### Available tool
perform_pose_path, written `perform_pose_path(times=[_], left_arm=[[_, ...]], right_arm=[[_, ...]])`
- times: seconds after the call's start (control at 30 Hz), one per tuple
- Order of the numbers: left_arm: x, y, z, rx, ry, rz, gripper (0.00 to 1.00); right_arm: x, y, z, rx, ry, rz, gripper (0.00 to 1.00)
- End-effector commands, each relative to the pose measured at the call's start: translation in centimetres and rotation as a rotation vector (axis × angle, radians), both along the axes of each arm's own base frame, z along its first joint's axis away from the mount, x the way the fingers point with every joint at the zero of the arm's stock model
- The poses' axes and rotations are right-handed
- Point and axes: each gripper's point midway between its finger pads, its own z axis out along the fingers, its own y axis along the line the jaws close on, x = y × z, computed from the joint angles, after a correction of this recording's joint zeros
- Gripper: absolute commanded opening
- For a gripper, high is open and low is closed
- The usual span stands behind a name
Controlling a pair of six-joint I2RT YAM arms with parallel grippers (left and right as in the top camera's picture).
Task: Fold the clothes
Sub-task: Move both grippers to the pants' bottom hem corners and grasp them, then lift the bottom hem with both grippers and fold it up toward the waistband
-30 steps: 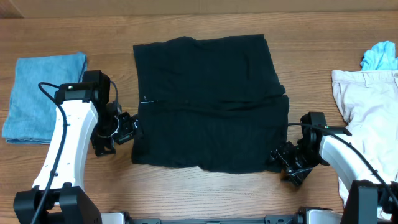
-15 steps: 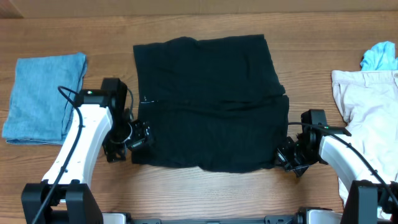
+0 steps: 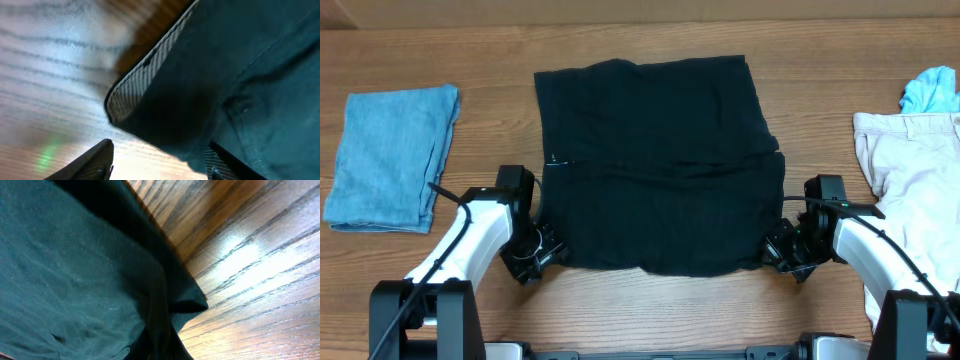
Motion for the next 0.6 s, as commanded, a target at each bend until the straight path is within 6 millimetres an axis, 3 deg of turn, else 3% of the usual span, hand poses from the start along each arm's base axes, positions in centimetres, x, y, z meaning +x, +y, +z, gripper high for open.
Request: perform_pose_path(times=[0.0, 0.17, 0.27, 0.43, 0.57], left_arm=[[0.6, -0.1, 0.3, 0.005, -0.013, 0.029, 0.64], [1.9, 1.0, 1.6, 0.07, -0.033, 0.028, 0.74], [2.3, 1.8, 1.4, 0.12, -0.05, 0.046, 0.7], [2.3, 2.6, 0.6, 0.171, -0.066, 0.068, 0.54], [1.8, 2.6, 0.3, 0.172, -0.05, 0.076, 0.57]], right_arm=[[0.4, -0.2, 0.1, -0.018, -0.028, 0.006, 0.04], [0.4, -0.3, 0.1, -0.019, -0.029, 0.009, 0.05], [0.6, -0.3, 0.1, -0.019, -0.04, 0.008, 0.05], [0.8, -0.3, 0.1, -0.02, -0.047, 0.008, 0.05], [1.0, -0.3, 0.1, -0.021, -0.055, 0.008, 0.05]])
